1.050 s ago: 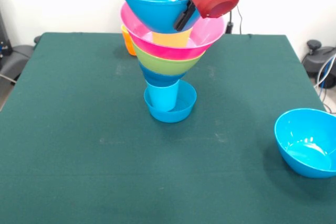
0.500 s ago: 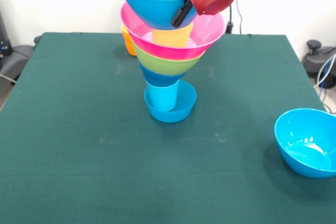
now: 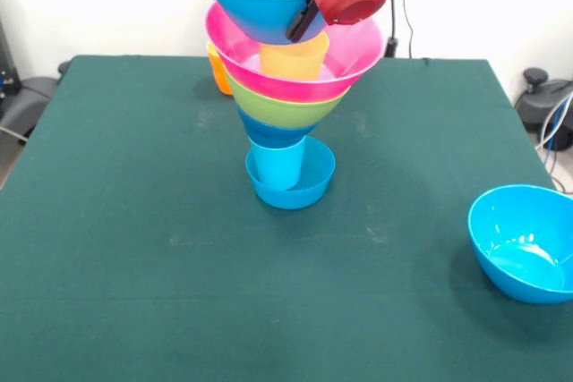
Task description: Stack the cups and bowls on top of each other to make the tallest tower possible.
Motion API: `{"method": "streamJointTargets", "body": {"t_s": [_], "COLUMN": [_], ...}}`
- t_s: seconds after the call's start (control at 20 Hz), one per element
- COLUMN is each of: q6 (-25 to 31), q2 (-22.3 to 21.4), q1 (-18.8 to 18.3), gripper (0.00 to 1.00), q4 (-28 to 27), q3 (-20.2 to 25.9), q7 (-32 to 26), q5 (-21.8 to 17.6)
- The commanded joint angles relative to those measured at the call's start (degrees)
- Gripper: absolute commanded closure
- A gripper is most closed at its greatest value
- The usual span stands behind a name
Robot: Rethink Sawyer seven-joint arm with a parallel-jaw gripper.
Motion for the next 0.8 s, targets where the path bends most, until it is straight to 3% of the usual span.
{"method": "streamJointTargets", "body": {"t_s": [0.05,0.8], "q6": [-5.5,-6.9], "q2": [-0.7,-0.8], "q1": [1.7,2.1], "gripper": [1.0,1.0], "q4": [6.4,7.5], "q3": [3.2,3.4], "q7": [4.0,5.2], "q5": [-2.7,-1.3]}}
